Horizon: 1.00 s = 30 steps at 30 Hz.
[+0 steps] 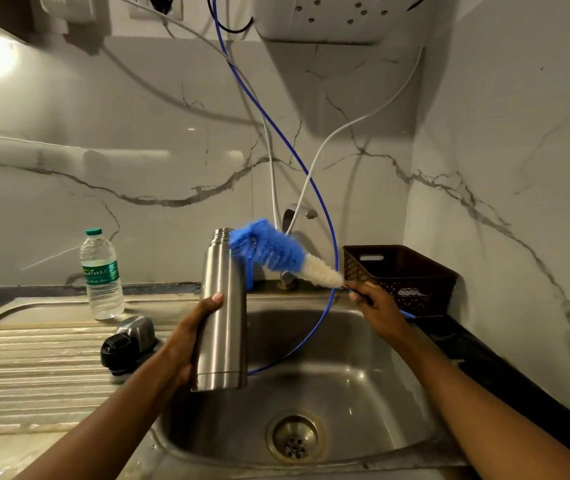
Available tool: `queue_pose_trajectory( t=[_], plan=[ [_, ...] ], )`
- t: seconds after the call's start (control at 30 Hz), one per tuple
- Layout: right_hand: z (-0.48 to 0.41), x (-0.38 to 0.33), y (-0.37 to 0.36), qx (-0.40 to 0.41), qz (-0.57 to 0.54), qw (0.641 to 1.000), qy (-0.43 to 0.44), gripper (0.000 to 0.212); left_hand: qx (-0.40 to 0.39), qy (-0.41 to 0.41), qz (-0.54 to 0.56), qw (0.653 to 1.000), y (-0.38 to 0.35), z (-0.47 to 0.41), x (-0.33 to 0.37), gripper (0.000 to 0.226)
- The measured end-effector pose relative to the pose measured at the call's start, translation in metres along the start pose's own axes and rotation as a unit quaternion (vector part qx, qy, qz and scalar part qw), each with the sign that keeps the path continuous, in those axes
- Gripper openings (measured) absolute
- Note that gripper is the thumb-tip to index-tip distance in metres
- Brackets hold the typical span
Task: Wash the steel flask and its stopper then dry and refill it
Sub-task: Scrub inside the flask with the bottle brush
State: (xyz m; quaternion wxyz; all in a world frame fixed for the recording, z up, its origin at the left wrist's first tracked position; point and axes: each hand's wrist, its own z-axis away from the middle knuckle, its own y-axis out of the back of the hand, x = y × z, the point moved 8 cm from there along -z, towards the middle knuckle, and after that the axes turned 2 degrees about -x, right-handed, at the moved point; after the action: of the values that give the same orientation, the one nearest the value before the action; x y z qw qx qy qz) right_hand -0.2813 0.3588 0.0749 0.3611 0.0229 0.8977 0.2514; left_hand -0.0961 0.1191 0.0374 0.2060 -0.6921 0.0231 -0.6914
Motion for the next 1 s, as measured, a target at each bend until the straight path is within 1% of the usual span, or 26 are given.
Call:
queue_pose_trajectory(
  t=[0.07,0.13,0.17,0.23,0.27,0.3,0.37,0.43,0.53,0.6,0.73,0.8,0.87,1.0],
  plan=[
    [-0.001,0.001,0.002,0.000,-0.003,1.000,-0.004,0.028,0.007,-0.004,-0.001,1.000,0.000,0.000,0.000,0.122],
    [-0.004,-0.014,-0.010,-0.012,-0.009,1.000,0.018,0.028,0.017,-0.012,-0.017,1.000,-0.004,0.003,-0.002,0.115],
    [-0.006,-0.021,-0.017,-0.022,-0.011,0.999,0.029,0.028,0.024,-0.019,-0.017,0.999,-0.006,0.003,-0.001,0.104],
    [-0.007,-0.024,-0.019,-0.021,-0.015,0.999,0.033,0.028,0.041,-0.038,0.001,0.998,-0.005,0.002,0.002,0.073],
    [-0.007,-0.019,-0.013,-0.011,-0.012,0.999,0.027,0.028,0.046,-0.044,0.014,0.998,-0.003,0.001,0.003,0.065],
    [-0.005,-0.012,-0.006,-0.003,-0.006,1.000,0.019,0.028,0.048,-0.046,0.026,0.997,0.000,0.001,0.004,0.062],
    [-0.002,0.000,0.007,0.003,0.007,1.000,0.004,0.028,0.044,-0.034,0.039,0.998,0.001,0.000,0.002,0.066],
    [-0.003,0.000,0.006,0.001,0.016,1.000,0.005,0.028,0.036,-0.022,0.037,0.998,-0.001,0.002,-0.001,0.076],
    [-0.010,-0.019,-0.015,-0.009,0.027,0.999,0.044,0.030,0.038,-0.022,0.024,0.999,-0.001,0.001,-0.005,0.109],
    [-0.012,-0.022,-0.020,-0.008,0.031,0.998,0.054,0.031,0.033,-0.017,0.021,0.999,0.002,-0.001,-0.005,0.123],
    [-0.007,0.011,0.006,0.018,0.046,0.999,0.006,0.034,-0.006,-0.028,0.041,0.999,-0.001,0.001,0.005,0.123],
    [-0.005,0.017,0.009,0.012,0.074,0.997,0.002,0.034,-0.022,-0.036,0.036,0.998,-0.006,0.003,0.006,0.122],
    [-0.006,0.010,0.001,0.008,0.083,0.996,0.011,0.033,-0.018,-0.047,0.033,0.998,-0.009,0.005,0.007,0.115],
    [-0.006,0.002,0.002,0.035,-0.016,0.999,-0.016,0.028,0.000,-0.077,0.055,0.996,-0.009,0.007,0.015,0.107]
  ],
)
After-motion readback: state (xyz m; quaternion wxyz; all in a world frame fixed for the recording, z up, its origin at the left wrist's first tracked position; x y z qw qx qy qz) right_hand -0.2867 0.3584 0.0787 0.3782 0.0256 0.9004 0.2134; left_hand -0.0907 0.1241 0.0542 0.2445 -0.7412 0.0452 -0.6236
